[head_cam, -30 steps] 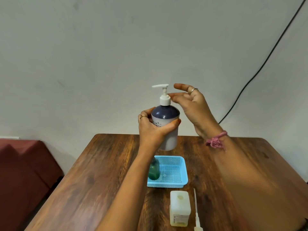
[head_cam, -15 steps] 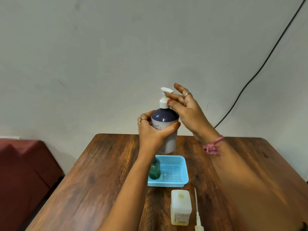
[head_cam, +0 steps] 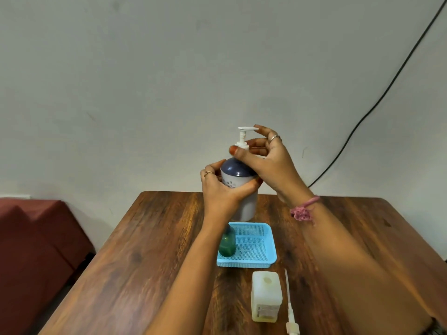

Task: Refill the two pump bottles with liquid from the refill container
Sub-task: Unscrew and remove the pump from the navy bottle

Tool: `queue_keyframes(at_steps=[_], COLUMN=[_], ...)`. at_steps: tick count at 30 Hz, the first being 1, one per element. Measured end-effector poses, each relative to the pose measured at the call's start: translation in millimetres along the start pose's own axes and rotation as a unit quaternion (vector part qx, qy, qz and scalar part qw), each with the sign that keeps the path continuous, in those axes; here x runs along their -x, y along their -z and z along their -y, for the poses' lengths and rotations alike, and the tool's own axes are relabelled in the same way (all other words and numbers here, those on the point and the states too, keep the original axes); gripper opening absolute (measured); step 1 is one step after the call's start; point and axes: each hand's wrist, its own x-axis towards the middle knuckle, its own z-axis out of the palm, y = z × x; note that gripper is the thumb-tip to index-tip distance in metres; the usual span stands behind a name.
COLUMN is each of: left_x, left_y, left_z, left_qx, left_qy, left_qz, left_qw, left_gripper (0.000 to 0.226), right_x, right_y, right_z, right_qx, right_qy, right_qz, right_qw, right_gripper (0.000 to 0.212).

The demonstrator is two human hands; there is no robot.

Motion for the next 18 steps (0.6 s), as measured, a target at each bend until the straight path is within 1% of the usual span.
queue_keyframes(at_steps=[3, 5, 8, 18], left_x=[1.0, 1.2, -0.2, -4.9], left_y=[3.0, 5.7, 13.3, 38.3], left_z=[0.7, 2.8, 9.0, 35.7], left_qx=[0.006, -0.005, -0.033, -0.053], left_qy=[0.000, -0.002, -0.007, 0.005], left_qz=[0.002, -0.001, -0.001, 0.018], left_qw=[1.000, 1.000, 0.999, 0.998], left_gripper=[0.085, 0.080, 0.081, 0.079], right_x=[1.7, 2.4, -0.6, -10.5], right_y=[-3.7, -2.7, -2.0, -10.3], right_z=[-2.7, -0.3, 7.4, 18.7], right_qx=[0.022, 0.000, -0.050, -0.101], right_qy=[0.014, 0.017, 0.022, 0.019], right_qz=[-0.025, -0.035, -0.061, -0.093], right_qw=[0.999, 0.999, 0.997, 0.990], right_gripper=[0.066, 0.059, 0.052, 0.054])
